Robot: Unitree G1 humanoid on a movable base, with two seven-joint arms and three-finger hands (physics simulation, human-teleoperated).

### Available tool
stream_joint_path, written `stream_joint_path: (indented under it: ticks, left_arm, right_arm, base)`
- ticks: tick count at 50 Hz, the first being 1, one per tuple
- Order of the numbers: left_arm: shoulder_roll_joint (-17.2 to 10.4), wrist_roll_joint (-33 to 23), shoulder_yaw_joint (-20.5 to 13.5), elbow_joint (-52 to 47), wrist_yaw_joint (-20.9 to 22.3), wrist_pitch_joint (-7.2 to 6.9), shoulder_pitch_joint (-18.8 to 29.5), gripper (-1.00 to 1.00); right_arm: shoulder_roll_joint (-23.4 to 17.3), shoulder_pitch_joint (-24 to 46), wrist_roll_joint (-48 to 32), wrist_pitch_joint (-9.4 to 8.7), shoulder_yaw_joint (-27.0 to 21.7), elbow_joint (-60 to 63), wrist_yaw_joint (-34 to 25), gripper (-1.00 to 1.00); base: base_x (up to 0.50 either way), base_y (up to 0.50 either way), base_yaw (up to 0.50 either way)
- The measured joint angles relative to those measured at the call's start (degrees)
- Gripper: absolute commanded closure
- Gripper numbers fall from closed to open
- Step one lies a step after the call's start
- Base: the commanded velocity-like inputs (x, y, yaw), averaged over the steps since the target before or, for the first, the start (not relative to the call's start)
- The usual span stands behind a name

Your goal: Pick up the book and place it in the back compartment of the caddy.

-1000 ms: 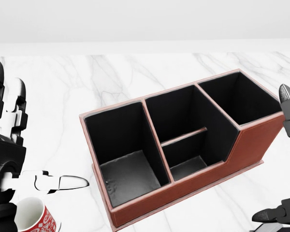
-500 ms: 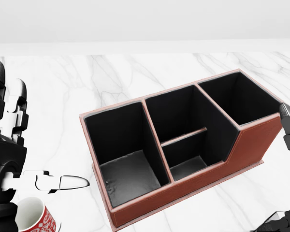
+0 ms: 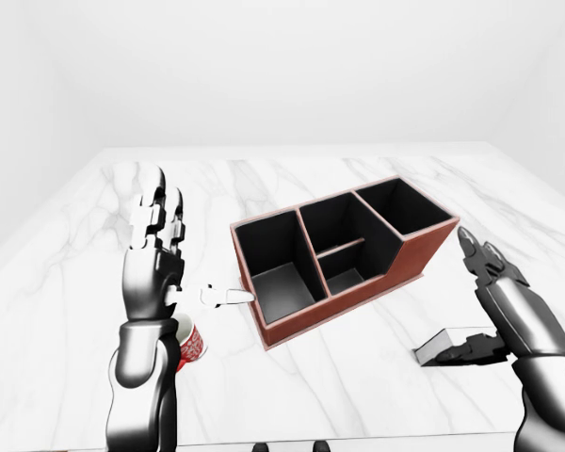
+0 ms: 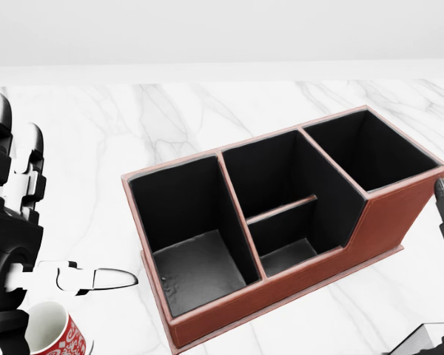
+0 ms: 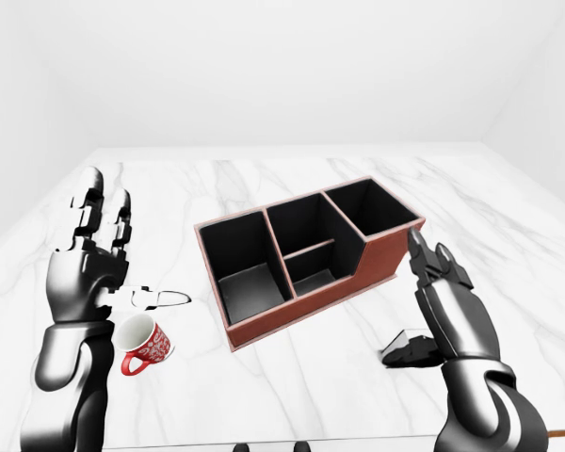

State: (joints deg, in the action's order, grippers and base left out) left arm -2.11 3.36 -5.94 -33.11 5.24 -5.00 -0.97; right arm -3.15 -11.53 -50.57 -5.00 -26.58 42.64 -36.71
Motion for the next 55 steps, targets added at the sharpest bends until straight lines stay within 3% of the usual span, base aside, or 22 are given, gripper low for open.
stream_joint_path:
  ticks: [55]
  left_arm:
    - [0.06,-0.28,0.17,0.29,0.03,0.0,-0.16,-1.0]
  right_arm:
    - [-4.26,1.35,3.69,0.0,-4.46,-13.62,8.3,-1.0]
  base:
    - [0.0,0.0,0.0]
